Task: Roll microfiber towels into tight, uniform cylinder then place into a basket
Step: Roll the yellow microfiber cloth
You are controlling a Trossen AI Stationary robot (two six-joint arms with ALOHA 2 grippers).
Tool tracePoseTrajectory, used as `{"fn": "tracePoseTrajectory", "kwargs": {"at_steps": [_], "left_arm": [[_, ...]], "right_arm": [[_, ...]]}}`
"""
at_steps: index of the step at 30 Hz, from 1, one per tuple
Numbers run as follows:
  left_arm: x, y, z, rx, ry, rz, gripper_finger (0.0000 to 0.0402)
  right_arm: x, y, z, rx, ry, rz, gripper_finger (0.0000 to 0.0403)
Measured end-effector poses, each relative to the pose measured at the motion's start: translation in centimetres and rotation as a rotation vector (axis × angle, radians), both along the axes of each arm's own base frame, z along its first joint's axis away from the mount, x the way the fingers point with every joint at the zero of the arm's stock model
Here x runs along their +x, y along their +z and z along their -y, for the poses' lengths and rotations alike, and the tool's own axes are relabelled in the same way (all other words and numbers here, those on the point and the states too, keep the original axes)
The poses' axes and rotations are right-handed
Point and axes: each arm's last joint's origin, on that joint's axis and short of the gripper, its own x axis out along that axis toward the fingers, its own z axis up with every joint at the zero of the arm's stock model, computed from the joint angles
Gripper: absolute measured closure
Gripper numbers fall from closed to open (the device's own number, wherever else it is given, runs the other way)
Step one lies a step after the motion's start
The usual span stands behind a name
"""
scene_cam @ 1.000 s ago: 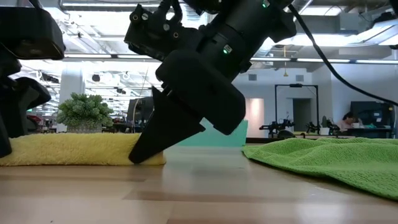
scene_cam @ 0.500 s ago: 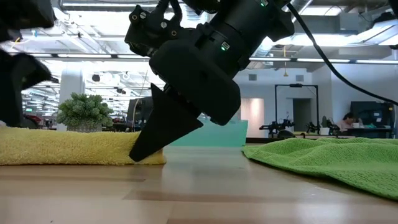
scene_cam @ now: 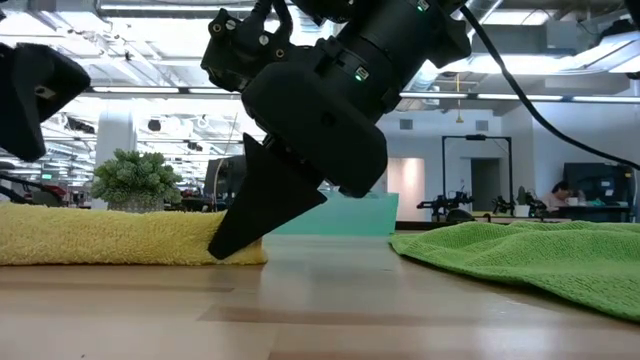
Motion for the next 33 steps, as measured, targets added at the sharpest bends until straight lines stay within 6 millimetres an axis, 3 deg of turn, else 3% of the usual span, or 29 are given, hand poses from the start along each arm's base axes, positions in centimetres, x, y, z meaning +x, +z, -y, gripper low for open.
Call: {"fn": "tracePoseTrajectory", "kwargs": {"at_steps": [8, 25, 33], "left_arm": [[0.7, -1.9, 0.9, 0.137, 0.004, -0.002, 0.0268], [1.2, 1.2, 2.1, 0.243, -0.03, -0.108, 0.0268], [1.6, -2.1, 2.5, 0.314, 0.005, -0.182, 0.0268]], "right_arm": [[0.0, 0.0, 0.0, 0.003, 0.001, -0.001, 0.0371], [0.1, 0.0, 0.2, 0.023, 0.01, -0.009, 0.0375], [0.1, 0.0, 0.2, 0.025, 0.007, -0.009, 0.0374]]}}
